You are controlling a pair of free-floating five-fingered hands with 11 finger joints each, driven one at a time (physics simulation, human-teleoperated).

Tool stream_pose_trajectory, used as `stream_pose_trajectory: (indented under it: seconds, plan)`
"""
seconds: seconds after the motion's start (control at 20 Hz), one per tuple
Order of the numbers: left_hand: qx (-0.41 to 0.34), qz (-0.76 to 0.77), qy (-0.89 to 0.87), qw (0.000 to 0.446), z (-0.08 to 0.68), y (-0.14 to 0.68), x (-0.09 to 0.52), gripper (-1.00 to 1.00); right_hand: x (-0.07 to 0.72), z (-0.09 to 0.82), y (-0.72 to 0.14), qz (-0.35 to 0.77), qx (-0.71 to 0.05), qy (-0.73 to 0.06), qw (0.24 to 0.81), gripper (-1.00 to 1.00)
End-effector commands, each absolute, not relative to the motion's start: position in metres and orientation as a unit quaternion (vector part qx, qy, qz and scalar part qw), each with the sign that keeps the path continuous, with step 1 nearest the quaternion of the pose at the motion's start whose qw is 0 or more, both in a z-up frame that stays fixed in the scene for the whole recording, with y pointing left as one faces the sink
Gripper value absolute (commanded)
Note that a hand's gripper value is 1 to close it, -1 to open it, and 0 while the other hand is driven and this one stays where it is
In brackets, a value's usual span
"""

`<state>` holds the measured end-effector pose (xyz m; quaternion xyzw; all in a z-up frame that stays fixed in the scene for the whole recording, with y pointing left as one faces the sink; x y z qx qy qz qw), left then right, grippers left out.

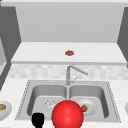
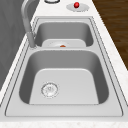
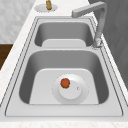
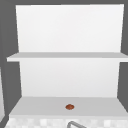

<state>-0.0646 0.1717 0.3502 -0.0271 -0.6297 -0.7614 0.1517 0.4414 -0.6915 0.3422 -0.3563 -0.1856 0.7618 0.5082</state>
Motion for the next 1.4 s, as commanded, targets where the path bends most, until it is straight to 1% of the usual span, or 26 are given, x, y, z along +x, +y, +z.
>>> stream_pose_trajectory:
  seconds: [0.0,0.1,0.3,0.65,1.35]
  plan:
    - [-0.027,-0.761,-0.630,0.152,0.350,0.172,-0.065,0.00,0.441,0.334,-0.692,0.735,-0.360,-0.161,0.552,1.00]
    - [-0.027,-0.761,-0.630,0.152,0.350,0.172,-0.065,0.00,0.442,0.330,-0.692,0.743,-0.342,-0.151,0.555,1.00]
    - [-0.027,-0.761,-0.630,0.152,0.350,0.172,-0.065,0.00,0.449,0.321,-0.692,0.738,-0.348,-0.154,0.557,1.00]
    - [-0.027,-0.761,-0.630,0.152,0.350,0.172,-0.065,0.00,0.446,0.310,-0.704,0.731,-0.335,-0.154,0.574,1.00]
    - [-0.027,-0.761,-0.630,0.152,0.350,0.172,-0.065,0.00,0.481,0.299,-0.718,0.737,-0.316,-0.150,0.579,1.00]
